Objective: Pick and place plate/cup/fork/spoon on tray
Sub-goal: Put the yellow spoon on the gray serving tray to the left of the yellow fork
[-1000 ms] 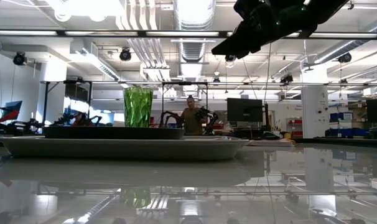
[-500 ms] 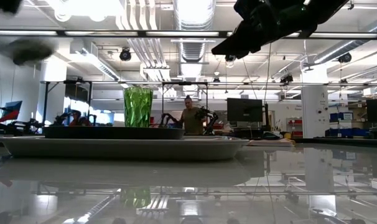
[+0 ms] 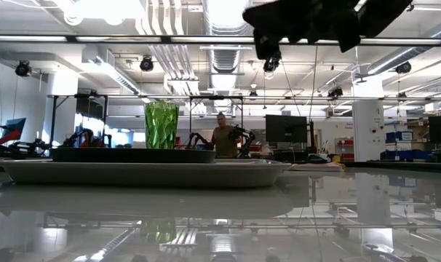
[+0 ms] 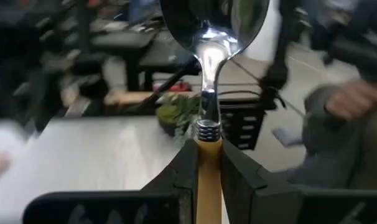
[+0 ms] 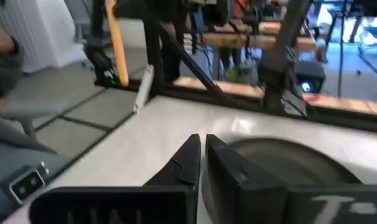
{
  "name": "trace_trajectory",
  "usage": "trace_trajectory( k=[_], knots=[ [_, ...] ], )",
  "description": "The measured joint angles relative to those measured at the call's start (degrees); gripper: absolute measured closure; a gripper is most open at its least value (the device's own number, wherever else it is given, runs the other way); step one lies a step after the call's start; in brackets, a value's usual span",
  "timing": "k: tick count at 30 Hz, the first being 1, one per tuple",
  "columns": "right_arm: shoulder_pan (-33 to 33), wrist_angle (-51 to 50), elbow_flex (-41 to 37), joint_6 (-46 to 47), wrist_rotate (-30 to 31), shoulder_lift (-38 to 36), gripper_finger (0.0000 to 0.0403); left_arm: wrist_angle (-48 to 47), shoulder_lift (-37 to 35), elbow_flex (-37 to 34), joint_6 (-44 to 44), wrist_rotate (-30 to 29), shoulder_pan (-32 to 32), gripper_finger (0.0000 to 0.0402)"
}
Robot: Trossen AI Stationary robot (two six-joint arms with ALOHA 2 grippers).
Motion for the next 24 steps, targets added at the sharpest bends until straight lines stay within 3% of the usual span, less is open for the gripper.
trace_trajectory(
  k=[3,8,14,22,24],
  knots=[
    [1.42,5.77,1.21,3.36,-0.17,2.71,0.0358,1.7,1.63,-0.04,7.14,3.87,2.3,0.0378],
    [3.57,17.39,3.53,10.07,-1.24,8.08,0.0289,2.6,4.7,-0.04,11.79,4.4,5.26,0.0378],
    [4.94,19.46,9.91,11.15,-9.94,14.32,0.0224,4.74,6.51,-0.04,12.19,4.43,7.45,0.0378],
    [5.38,19.14,19.14,13.15,-21.78,21.99,0.0194,5.62,6.82,-0.1,12.21,4.76,7.78,0.0377],
    [5.62,19.24,21.22,13.34,-22.46,23.49,0.0195,5.73,6.82,-0.19,12.19,4.74,7.78,0.0377]
  ],
)
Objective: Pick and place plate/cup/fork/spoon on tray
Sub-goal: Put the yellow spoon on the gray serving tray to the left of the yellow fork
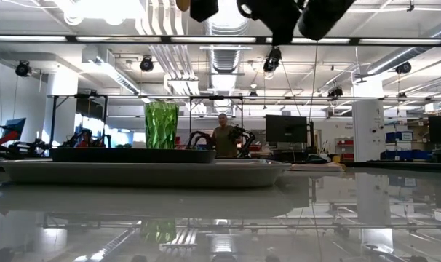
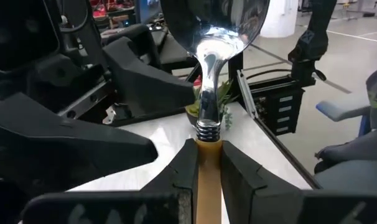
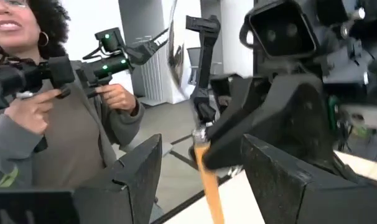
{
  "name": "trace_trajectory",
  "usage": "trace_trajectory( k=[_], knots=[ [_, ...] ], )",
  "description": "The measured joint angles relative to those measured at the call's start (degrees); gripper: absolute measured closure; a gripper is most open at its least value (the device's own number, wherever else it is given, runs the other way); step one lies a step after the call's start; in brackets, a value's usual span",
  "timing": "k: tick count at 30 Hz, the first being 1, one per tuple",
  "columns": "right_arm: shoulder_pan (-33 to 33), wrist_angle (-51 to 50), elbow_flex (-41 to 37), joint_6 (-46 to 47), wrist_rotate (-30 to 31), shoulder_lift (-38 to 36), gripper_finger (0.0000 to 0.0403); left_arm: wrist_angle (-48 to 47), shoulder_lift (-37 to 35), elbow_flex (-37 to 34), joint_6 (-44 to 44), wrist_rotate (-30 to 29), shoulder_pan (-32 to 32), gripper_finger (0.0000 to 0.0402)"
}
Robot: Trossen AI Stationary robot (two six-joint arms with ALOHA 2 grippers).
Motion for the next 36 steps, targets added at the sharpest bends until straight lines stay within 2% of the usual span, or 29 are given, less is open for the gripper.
trace_trajectory(
  k=[7,14,19,27,36],
  knots=[
    [0.93,-0.37,4.75,-3.0,-2.75,3.15,0.0206,-0.09,0.0,-0.51,-0.59,-0.09,0.38,0.0377],
    [1.74,-0.54,6.28,-5.88,-3.03,3.72,0.023,0.83,0.0,-1.34,-1.47,-0.7,1.49,0.0376],
    [1.75,-0.44,6.3,-7.18,-2.79,3.93,0.0273,2.97,-0.31,-2.48,-1.45,-0.7,1.87,0.0376],
    [1.67,-0.3,6.32,-9.3,-2.08,4.06,0.0381,4.43,-0.66,-3.31,-1.45,-0.5,1.92,0.0376],
    [1.64,-0.29,6.36,-10.03,-2.05,4.06,0.0393,4.78,-0.66,-3.31,-2.04,-0.52,1.99,0.0363]
  ],
)
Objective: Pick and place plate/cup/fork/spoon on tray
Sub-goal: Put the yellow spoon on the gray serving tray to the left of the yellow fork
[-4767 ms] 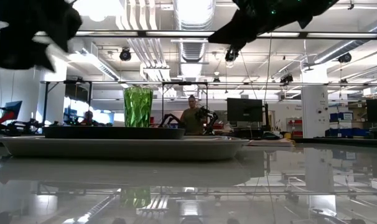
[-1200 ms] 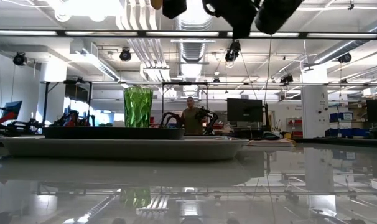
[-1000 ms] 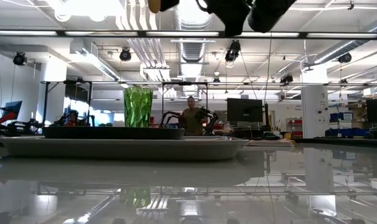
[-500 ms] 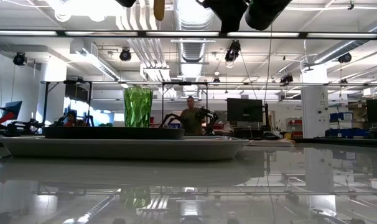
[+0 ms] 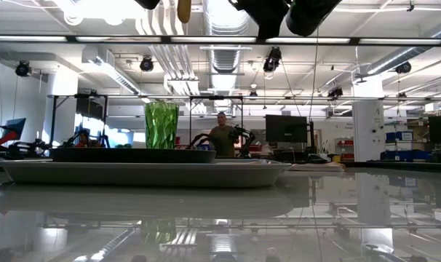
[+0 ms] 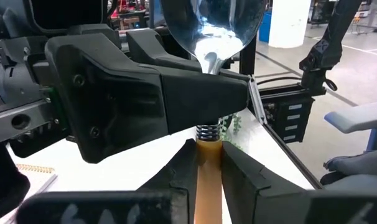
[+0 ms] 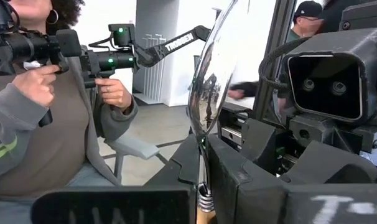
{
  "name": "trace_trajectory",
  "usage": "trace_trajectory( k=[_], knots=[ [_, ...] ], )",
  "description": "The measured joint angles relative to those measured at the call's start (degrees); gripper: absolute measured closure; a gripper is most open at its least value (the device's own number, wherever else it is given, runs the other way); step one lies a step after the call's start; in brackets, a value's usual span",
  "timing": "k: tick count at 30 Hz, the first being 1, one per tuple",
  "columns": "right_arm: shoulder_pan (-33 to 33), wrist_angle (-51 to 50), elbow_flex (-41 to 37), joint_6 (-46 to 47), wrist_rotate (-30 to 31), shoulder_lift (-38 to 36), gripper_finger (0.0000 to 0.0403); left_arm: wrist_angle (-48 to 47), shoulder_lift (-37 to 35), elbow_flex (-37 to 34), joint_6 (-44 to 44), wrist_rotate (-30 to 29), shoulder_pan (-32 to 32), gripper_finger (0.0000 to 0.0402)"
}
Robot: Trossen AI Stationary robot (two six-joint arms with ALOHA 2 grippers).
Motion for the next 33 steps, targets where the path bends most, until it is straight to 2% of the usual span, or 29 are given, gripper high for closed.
trace_trajectory(
  k=[4,11,13,17,19,21,23,25,28,30,31,33],
  knots=[
    [0.04,-0.63,-0.11,0.8,-2.77,0.0,0.0395,0.07,-0.49,0.0,-0.93,-2.06,-0.01,0.0331],
    [-0.45,-0.41,-0.11,2.37,-2.55,-0.3,0.0395,-1.1,-1.88,-0.42,-0.91,-5.01,0.02,0.0277],
    [-1.02,-0.85,-0.12,3.35,-2.7,-0.47,0.0395,-4.2,-3.33,-0.55,-0.97,-5.29,0.02,0.0268],
    [-3.23,-9.2,-0.22,1.98,-2.53,-3.0,0.0395,-11.68,-7.28,-0.7,-4.11,-5.39,-0.13,0.0261],
    [-4.35,-16.39,-0.22,-1.11,-0.17,-4.86,0.0395,-15.06,-9.7,-0.79,-5.35,-6.42,-0.13,0.026],
    [-5.04,-26.0,-0.22,-6.11,5.55,-7.38,0.0395,-17.69,-11.39,-0.87,-5.5,-8.29,-0.13,0.026],
    [-5.18,-36.8,-0.02,-12.45,16.33,-10.09,0.0395,-20.58,-12.81,-0.94,-5.44,-12.08,-0.13,0.026],
    [-5.07,-45.91,0.02,-17.45,31.97,-12.61,0.0395,-22.52,-14.13,-0.94,-5.4,-17.52,-0.13,0.026],
    [-5.11,-54.24,0.07,-18.9,58.6,-14.09,0.0394,-26.18,-15.31,-0.94,-5.37,-28.87,-0.09,0.0259],
    [-5.9,-58.28,-0.2,-18.35,71.23,-13.77,0.0394,-28.36,-15.58,-0.96,-5.31,-36.86,-0.09,0.0259],
    [-6.39,-59.5,-0.27,-17.57,75.15,-12.93,0.0394,-29.33,-15.68,-0.96,-5.34,-40.68,-0.09,0.0259],
    [-7.6,-60.94,-0.37,-15.49,77.38,-11.49,0.0394,-30.3,-15.73,-0.98,-5.32,-47.32,-0.09,0.0259]
  ],
)
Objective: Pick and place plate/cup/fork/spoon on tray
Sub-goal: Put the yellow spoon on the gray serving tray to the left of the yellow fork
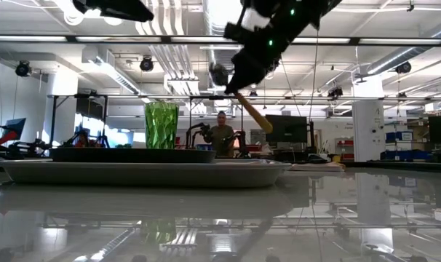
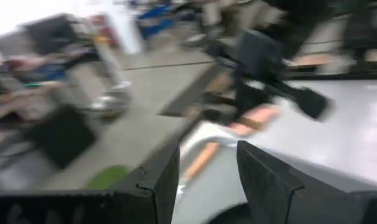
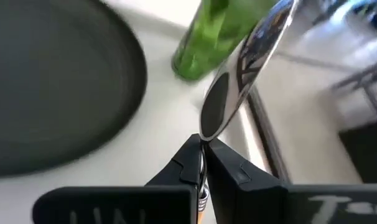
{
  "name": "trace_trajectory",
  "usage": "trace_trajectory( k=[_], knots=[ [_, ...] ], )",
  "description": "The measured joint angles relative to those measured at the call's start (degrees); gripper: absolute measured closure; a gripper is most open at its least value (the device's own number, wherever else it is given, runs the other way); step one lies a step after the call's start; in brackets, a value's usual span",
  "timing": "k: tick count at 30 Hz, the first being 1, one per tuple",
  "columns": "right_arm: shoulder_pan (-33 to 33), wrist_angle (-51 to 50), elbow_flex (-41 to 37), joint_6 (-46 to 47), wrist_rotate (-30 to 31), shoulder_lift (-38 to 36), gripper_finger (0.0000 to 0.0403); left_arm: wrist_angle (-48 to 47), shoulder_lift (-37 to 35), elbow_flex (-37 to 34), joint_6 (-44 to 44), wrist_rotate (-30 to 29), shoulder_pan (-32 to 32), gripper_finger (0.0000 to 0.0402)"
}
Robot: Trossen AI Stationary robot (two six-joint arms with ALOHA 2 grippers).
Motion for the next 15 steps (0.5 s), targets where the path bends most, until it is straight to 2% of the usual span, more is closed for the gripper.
trace_trajectory(
  k=[2,4,7,10,15],
  knots=[
    [-0.77,1.3,-0.04,1.41,0.25,2.34,0.0394,-0.7,0.12,-0.07,0.11,-5.24,0.0,0.0259],
    [-1.42,3.85,-0.04,1.11,3.11,4.99,0.0394,-0.8,0.13,-0.11,0.43,-8.1,0.0,0.0259],
    [-2.11,8.36,0.65,-2.49,8.46,8.73,0.0394,-1.62,-0.32,-0.11,0.52,-8.57,-0.04,0.0259],
    [-3.18,11.69,2.58,-5.8,9.19,12.23,0.0394,-2.26,-0.76,-0.14,0.53,-8.66,-0.04,0.0259],
    [-4.99,8.88,6.48,-7.28,11.53,18.57,0.0394,-3.1,-2.11,-0.17,0.45,-8.64,-0.04,0.0259]
  ],
)
